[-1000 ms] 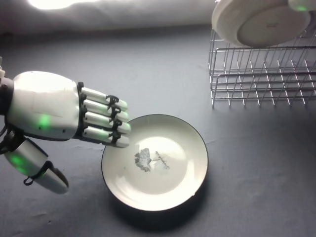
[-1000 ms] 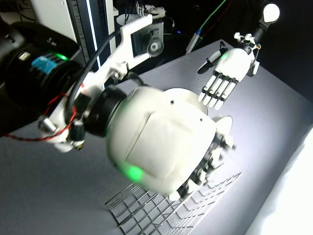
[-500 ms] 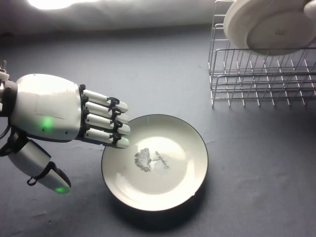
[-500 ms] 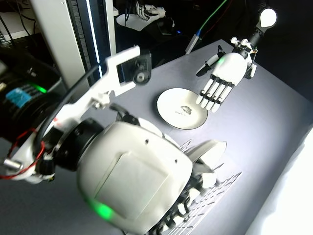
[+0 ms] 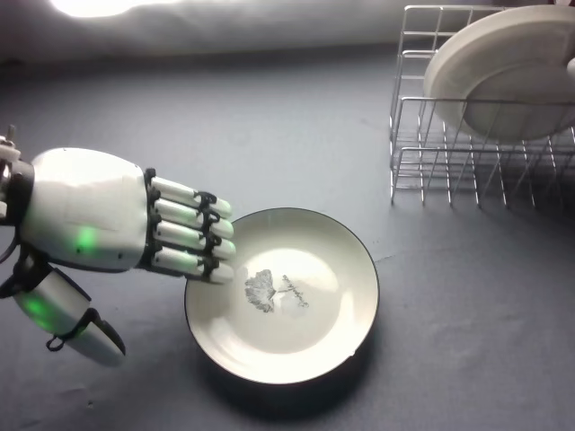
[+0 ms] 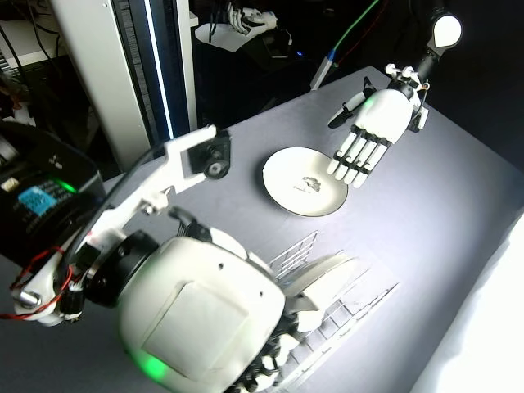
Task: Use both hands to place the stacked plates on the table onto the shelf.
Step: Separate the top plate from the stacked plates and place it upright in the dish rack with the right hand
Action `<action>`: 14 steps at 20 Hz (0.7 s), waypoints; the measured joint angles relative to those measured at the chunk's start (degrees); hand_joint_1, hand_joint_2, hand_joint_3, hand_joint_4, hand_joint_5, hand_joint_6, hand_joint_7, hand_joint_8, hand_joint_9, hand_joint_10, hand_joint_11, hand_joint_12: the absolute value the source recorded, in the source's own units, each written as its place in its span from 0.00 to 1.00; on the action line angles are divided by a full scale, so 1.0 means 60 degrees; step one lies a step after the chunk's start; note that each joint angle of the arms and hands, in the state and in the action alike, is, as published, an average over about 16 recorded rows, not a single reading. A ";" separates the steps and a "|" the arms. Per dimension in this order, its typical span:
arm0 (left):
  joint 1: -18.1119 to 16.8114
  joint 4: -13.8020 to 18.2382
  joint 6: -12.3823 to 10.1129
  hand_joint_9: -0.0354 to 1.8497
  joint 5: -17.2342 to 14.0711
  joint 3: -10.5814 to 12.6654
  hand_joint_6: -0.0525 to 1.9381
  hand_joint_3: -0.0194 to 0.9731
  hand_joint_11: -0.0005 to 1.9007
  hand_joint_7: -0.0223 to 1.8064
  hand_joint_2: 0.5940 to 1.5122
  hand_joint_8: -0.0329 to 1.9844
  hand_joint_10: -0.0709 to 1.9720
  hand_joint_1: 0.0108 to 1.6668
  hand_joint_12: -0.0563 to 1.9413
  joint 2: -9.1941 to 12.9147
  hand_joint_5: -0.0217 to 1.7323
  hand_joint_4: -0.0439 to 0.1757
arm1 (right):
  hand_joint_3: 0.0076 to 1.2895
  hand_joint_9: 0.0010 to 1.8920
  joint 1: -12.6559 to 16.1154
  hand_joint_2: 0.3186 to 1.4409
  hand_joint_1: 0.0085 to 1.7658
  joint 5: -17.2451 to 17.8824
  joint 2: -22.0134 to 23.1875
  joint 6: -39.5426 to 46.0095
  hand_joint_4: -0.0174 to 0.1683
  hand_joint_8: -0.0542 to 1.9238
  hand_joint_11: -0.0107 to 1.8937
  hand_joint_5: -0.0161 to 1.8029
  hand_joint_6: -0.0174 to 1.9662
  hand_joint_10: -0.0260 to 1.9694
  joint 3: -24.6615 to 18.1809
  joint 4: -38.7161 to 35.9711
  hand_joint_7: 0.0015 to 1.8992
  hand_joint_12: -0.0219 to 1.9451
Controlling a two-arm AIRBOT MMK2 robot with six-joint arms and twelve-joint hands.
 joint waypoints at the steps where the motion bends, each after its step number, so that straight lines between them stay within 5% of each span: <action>1: 0.0025 0.0002 0.0014 0.04 0.0013 -0.0013 0.04 0.03 0.01 0.04 0.58 0.02 0.04 0.00 0.03 -0.0004 0.06 0.21 | 0.01 0.46 -0.0093 0.66 0.74 0.0060 -0.0001 -0.0004 0.06 0.39 0.36 0.47 0.45 0.43 0.0003 -0.0028 0.50 0.66; 9: 0.0212 -0.0018 0.0147 0.04 0.0133 -0.0062 0.04 0.03 0.01 0.04 0.58 0.02 0.04 0.00 0.03 -0.0078 0.06 0.21 | 0.01 0.35 0.0048 0.67 0.68 0.0364 -0.0013 -0.0048 0.07 0.17 0.17 0.38 0.19 0.19 -0.0097 -0.0705 0.40 0.67; 14: 0.0292 -0.0040 0.0228 0.04 0.0185 0.0013 0.04 0.03 0.01 0.05 0.58 0.02 0.04 0.00 0.03 -0.0149 0.06 0.21 | 0.01 0.24 0.0562 0.65 0.63 0.0715 -0.0091 -0.0051 0.08 0.04 0.07 0.27 0.03 0.08 -0.0331 -0.2651 0.27 0.55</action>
